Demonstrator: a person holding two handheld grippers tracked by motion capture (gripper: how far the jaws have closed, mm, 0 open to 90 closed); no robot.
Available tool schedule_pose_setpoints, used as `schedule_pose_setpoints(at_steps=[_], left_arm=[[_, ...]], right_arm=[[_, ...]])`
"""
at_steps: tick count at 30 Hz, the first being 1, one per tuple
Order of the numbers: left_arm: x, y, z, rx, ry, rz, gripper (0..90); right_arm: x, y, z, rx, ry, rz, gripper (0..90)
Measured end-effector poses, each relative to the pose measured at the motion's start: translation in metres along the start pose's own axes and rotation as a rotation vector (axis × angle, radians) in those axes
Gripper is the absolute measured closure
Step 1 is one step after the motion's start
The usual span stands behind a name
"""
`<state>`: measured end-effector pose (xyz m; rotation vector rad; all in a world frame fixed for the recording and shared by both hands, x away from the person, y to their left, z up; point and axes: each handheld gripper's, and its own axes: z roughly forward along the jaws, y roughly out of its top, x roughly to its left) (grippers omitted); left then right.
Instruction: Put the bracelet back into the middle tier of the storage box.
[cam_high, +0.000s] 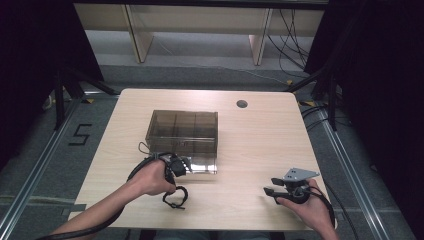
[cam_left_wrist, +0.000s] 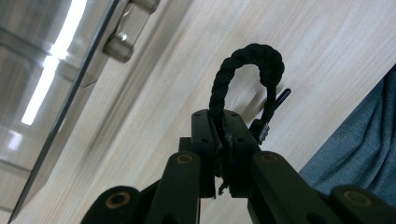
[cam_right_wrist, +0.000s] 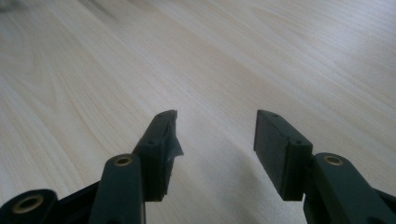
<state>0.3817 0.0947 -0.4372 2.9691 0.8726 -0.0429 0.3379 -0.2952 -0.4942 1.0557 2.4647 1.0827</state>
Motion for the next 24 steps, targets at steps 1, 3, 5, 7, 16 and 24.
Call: schedule_pose_setpoints(at_steps=[1,3,5,7,16,24], left_arm=[[0.001,-0.001,-0.001,0.000,-0.001,-0.003,84.3],[0.004,-0.003,-0.003,-0.003,-0.004,-0.011,84.3],[0.006,-0.004,-0.005,-0.007,-0.001,-0.020,84.3],[0.009,-0.005,-0.007,-0.006,-0.001,-0.025,84.3],[0.018,-0.010,-0.013,-0.006,0.005,-0.050,84.3],[0.025,-0.016,-0.016,-0.016,-0.001,-0.105,84.3]], right_arm=[[0.000,0.000,0.000,0.001,-0.001,-0.001,49.8],[0.000,0.000,0.000,0.001,-0.001,-0.002,49.8],[0.000,0.000,0.000,0.000,-0.002,-0.001,49.8],[0.000,0.000,0.000,0.001,-0.001,-0.002,49.8],[0.000,0.000,0.000,0.000,-0.002,-0.005,49.8],[0.002,-0.001,0.001,-0.003,0.000,0.012,49.8]])
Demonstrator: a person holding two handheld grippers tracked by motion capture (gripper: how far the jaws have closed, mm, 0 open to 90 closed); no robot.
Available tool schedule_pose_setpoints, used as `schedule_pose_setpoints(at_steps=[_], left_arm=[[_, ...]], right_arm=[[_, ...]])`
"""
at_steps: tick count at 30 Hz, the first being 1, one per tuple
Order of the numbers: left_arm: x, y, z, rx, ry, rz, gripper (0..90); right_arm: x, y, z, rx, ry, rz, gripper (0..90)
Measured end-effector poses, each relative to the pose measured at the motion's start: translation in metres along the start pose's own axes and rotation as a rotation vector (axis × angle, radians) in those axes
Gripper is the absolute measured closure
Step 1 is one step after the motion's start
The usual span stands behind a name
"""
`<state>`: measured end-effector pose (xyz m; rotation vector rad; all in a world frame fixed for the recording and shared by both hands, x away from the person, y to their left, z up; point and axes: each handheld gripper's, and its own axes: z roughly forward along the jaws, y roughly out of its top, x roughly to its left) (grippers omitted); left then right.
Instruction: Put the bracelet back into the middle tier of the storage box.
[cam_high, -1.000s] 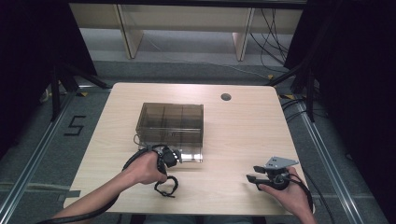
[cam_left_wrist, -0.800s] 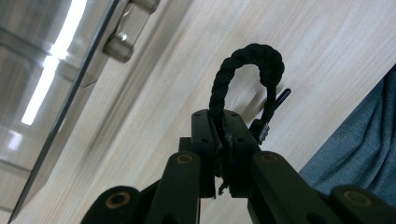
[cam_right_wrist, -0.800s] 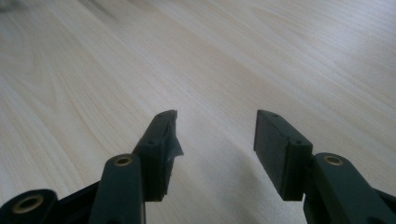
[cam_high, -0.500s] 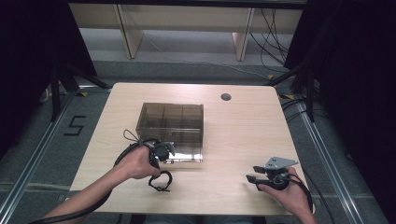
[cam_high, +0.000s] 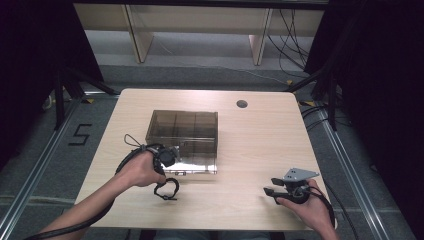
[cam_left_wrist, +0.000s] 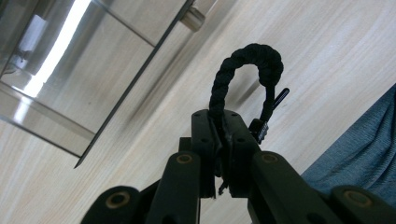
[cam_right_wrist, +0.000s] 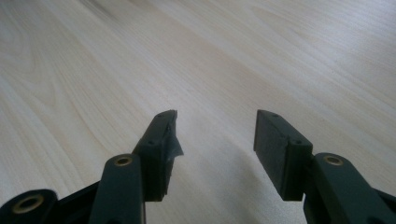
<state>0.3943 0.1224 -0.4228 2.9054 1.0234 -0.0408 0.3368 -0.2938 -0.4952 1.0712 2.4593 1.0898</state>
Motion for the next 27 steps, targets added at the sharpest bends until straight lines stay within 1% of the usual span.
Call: schedule_pose_setpoints(at_steps=[1,2,3,4,5,6,7,8,9,10,11,12,13,15,16,17,18,19,20,21,22,23,24,25,26,27], left_arm=[[0.002,0.000,-0.001,0.003,0.005,0.010,84.3],[0.003,-0.001,-0.001,0.000,0.007,0.001,84.3],[0.004,-0.001,-0.001,-0.006,0.013,0.013,84.2],[0.005,-0.002,-0.002,-0.001,0.008,-0.011,84.3],[0.006,-0.002,-0.002,-0.014,0.012,-0.011,84.2],[0.009,-0.003,-0.003,-0.012,0.019,0.005,84.3],[0.009,-0.003,-0.003,-0.011,0.014,-0.015,84.3],[0.010,-0.004,-0.004,-0.012,0.017,-0.017,84.3],[0.012,-0.004,-0.005,-0.012,0.024,-0.004,84.3],[0.012,-0.005,-0.006,-0.017,0.015,-0.034,84.3],[0.015,-0.004,-0.007,-0.017,0.025,-0.004,84.2],[0.014,-0.005,-0.008,-0.022,0.014,-0.035,84.2],[0.018,-0.005,-0.010,-0.025,0.025,-0.012,84.2],[0.019,-0.006,-0.011,-0.042,0.024,-0.035,84.3],[0.019,-0.006,-0.012,-0.043,0.019,-0.054,84.2],[0.021,-0.007,-0.013,-0.035,0.024,-0.040,84.3],[0.022,-0.007,-0.013,-0.045,0.029,-0.050,84.2],[0.022,-0.007,-0.014,-0.048,0.023,-0.067,84.2],[0.026,-0.007,-0.015,-0.043,0.034,-0.036,84.2],[0.025,-0.008,-0.015,-0.044,0.026,-0.065,84.2],[0.028,-0.008,-0.015,-0.051,0.035,-0.046,84.2],[0.027,-0.008,-0.016,-0.050,0.025,-0.076,84.2],[0.030,-0.008,-0.016,-0.049,0.034,-0.051,84.2],[0.029,-0.009,-0.016,-0.055,0.026,-0.081,84.2],[0.031,-0.009,-0.017,-0.050,0.032,-0.069,84.2],[0.030,-0.010,-0.016,-0.054,0.027,-0.088,84.2]], right_arm=[[0.000,0.000,0.000,-0.001,0.000,-0.002,49.8],[0.000,0.000,0.000,0.005,0.002,-0.004,49.8],[0.000,0.000,-0.001,0.007,0.000,-0.005,49.8],[0.000,0.001,-0.001,0.009,0.001,-0.001,49.8],[0.000,0.001,-0.001,0.009,0.002,0.000,49.8],[-0.002,0.001,-0.001,0.004,-0.003,-0.019,49.8],[-0.002,0.001,-0.001,0.004,-0.003,-0.018,49.8],[-0.002,0.001,-0.001,0.001,-0.003,-0.016,49.8],[-0.002,0.001,-0.001,0.001,-0.002,-0.017,49.8],[-0.002,0.001,-0.001,0.001,-0.002,-0.016,49.8],[-0.002,0.001,0.000,-0.001,-0.002,-0.019,49.8],[-0.002,0.001,0.000,-0.001,-0.002,-0.019,49.8],[-0.002,0.001,0.000,-0.001,-0.002,-0.019,49.8],[-0.002,0.001,0.000,-0.002,-0.002,-0.019,49.8],[-0.003,0.001,0.000,-0.003,0.003,-0.021,49.8],[-0.002,0.001,0.000,0.001,-0.001,-0.013,49.8],[-0.002,0.001,0.000,0.002,-0.002,-0.015,49.8],[-0.002,0.001,0.000,-0.005,-0.005,-0.013,49.8],[-0.001,0.001,0.000,0.000,-0.005,-0.011,49.8],[-0.002,0.001,0.000,-0.003,-0.004,-0.014,49.8],[-0.002,0.001,0.000,-0.003,-0.004,-0.014,49.8],[-0.002,0.001,0.000,-0.003,-0.004,-0.014,49.8],[-0.002,0.001,0.000,-0.003,-0.004,-0.014,49.8],[-0.002,0.001,0.000,-0.002,-0.004,-0.012,49.8],[-0.002,0.001,0.000,-0.001,-0.004,-0.013,49.8],[-0.002,0.001,0.000,0.001,-0.002,-0.014,49.8]])
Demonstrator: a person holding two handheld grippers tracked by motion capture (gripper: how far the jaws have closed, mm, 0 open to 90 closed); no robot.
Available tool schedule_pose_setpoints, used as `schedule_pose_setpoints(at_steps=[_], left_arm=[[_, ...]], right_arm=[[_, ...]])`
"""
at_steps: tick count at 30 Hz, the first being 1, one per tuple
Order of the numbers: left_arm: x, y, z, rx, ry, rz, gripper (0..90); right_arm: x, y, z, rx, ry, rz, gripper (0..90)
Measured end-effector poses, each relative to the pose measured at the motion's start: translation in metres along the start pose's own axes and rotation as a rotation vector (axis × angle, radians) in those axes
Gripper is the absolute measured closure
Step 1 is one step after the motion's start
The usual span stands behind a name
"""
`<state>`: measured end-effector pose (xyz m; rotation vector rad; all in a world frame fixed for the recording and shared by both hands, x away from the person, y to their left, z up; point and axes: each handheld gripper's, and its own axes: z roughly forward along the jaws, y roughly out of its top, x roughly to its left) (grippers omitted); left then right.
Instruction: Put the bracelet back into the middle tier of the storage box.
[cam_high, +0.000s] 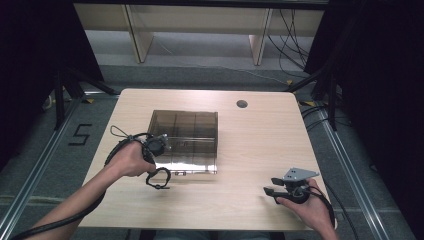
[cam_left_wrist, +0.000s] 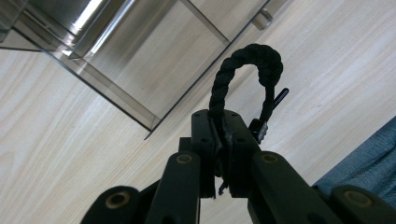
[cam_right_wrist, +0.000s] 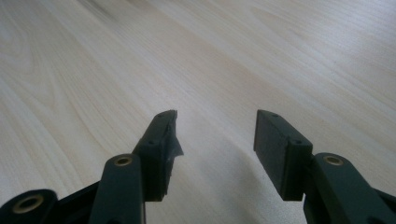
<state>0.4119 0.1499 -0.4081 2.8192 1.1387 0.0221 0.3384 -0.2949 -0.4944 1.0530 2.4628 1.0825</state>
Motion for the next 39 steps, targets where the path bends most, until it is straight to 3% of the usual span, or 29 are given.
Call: schedule_pose_setpoints(at_steps=[1,3,6,7,8,10,11,14,15,17,25,39], left_arm=[[0.002,0.000,-0.001,-0.002,0.007,0.012,84.2],[0.004,0.000,-0.002,-0.007,0.000,-0.009,84.2],[0.007,-0.001,-0.004,-0.017,0.003,-0.020,84.2],[0.010,0.000,-0.006,-0.013,0.013,0.006,84.2],[0.010,-0.001,-0.006,-0.017,0.004,-0.025,84.2],[0.012,-0.001,-0.007,-0.013,0.008,-0.031,84.2],[0.014,-0.001,-0.008,-0.009,0.013,-0.026,84.2],[0.018,-0.001,-0.009,-0.021,0.016,-0.040,84.2],[0.021,0.000,-0.010,-0.020,0.023,-0.021,84.2],[0.021,0.000,-0.010,-0.022,0.017,-0.051,84.2],[0.030,0.002,-0.009,-0.031,0.020,-0.064,84.2],[0.031,0.009,-0.015,-0.033,0.013,-0.077,84.4]], right_arm=[[0.000,0.000,0.000,-0.006,-0.003,0.002,49.8],[0.002,-0.001,0.000,0.001,-0.002,0.018,49.8],[0.000,0.000,0.001,-0.011,-0.006,-0.010,49.8],[0.001,0.000,0.000,-0.004,-0.003,0.002,49.8],[0.000,0.000,0.000,-0.003,-0.003,0.003,49.8],[0.000,0.000,0.000,-0.003,-0.003,0.003,49.8],[0.002,-0.001,0.000,0.003,0.002,0.025,49.8],[0.000,0.000,0.001,-0.003,-0.003,-0.001,49.8],[0.000,0.000,0.001,-0.008,-0.009,-0.010,49.8],[0.000,0.000,0.001,0.003,-0.001,-0.005,49.8],[0.000,0.000,0.001,-0.004,-0.005,-0.004,49.8],[0.000,0.000,0.000,0.008,0.000,0.001,49.8]])
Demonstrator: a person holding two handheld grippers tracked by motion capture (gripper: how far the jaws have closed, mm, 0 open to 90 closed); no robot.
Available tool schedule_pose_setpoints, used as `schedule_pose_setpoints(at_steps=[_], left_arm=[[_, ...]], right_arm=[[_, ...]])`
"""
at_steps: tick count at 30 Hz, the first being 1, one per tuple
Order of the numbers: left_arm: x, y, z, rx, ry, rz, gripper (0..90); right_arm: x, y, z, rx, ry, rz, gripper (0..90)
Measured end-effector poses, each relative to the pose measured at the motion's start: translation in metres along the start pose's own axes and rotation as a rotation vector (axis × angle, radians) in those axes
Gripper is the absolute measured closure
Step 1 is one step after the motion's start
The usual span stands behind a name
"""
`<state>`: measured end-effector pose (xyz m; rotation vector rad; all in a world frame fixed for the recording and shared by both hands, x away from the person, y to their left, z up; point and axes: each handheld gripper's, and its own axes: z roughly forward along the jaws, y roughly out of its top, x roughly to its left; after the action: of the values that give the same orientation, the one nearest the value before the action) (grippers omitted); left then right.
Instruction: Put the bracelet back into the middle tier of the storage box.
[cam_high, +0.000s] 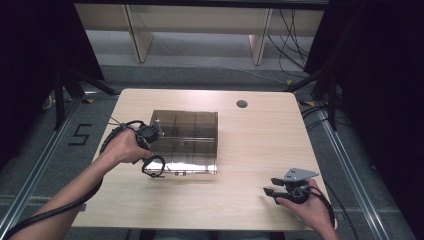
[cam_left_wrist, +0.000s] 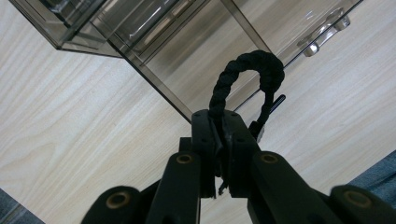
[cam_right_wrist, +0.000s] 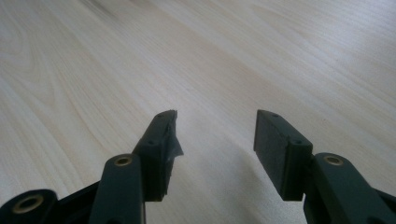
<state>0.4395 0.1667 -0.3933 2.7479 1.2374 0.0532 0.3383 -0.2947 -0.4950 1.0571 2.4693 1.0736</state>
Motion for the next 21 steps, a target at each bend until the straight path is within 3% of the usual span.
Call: schedule_pose_setpoints(at_steps=[10,12,21], left_arm=[[0.006,0.006,-0.005,-0.011,-0.006,-0.020,84.4],[0.007,0.008,-0.005,-0.010,-0.006,-0.024,84.4],[0.013,0.017,-0.007,-0.001,-0.009,-0.043,84.4]], right_arm=[[0.000,0.000,0.000,-0.006,-0.002,0.003,49.8],[-0.001,0.000,0.002,-0.011,0.010,-0.016,49.8],[0.000,-0.001,0.000,-0.003,-0.001,0.005,49.8]])
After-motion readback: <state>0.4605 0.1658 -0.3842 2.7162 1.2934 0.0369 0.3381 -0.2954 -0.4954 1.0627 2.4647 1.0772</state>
